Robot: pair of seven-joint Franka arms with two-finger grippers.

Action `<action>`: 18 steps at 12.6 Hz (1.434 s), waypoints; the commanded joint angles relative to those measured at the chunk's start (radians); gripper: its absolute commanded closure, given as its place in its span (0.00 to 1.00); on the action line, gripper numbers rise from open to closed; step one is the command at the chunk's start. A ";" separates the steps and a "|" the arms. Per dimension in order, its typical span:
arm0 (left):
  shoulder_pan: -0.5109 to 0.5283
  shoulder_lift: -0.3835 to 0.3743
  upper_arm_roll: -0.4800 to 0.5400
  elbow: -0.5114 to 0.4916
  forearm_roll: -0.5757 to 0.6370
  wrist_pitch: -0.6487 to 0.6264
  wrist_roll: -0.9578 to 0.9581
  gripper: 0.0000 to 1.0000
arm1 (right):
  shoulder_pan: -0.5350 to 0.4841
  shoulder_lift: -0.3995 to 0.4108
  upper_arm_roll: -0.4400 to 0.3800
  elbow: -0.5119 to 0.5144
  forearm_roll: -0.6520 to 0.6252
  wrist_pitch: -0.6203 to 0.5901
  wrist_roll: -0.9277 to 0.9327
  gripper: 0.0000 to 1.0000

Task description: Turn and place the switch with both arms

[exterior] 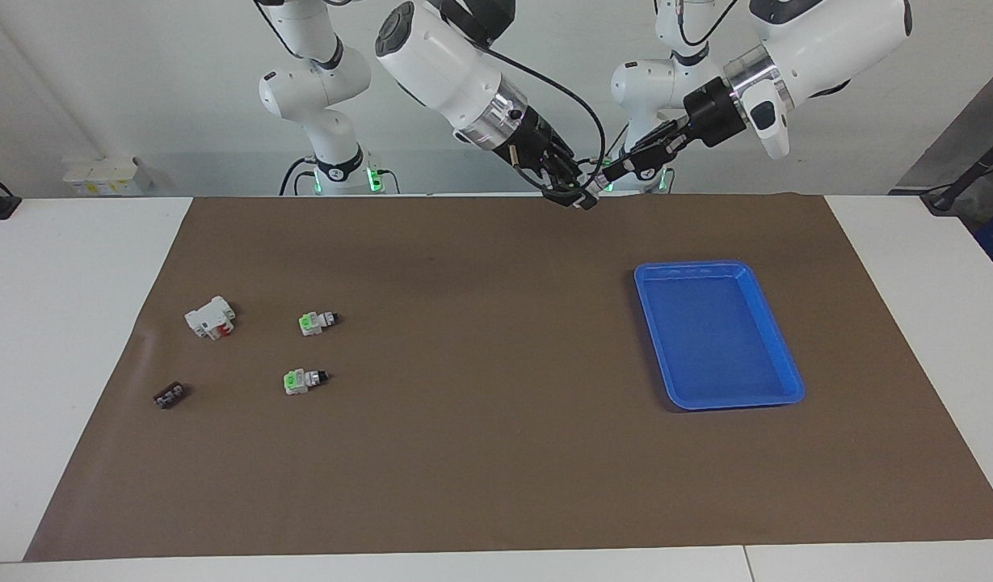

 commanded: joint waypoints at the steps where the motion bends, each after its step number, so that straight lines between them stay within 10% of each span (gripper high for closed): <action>1: -0.006 -0.026 -0.013 0.008 0.037 -0.007 -0.049 1.00 | -0.007 0.014 0.004 0.002 0.006 -0.005 0.006 0.25; 3: 0.005 -0.026 -0.011 0.008 0.041 -0.005 -0.051 1.00 | -0.016 -0.006 0.001 0.002 -0.011 -0.038 -0.014 0.02; 13: 0.027 -0.077 -0.002 -0.185 0.364 0.185 0.081 1.00 | -0.231 -0.121 -0.012 0.010 -0.075 -0.295 -0.316 0.01; 18: 0.065 -0.066 -0.002 -0.337 0.462 0.295 0.303 1.00 | -0.296 -0.164 -0.010 0.010 -0.385 -0.333 -0.551 0.01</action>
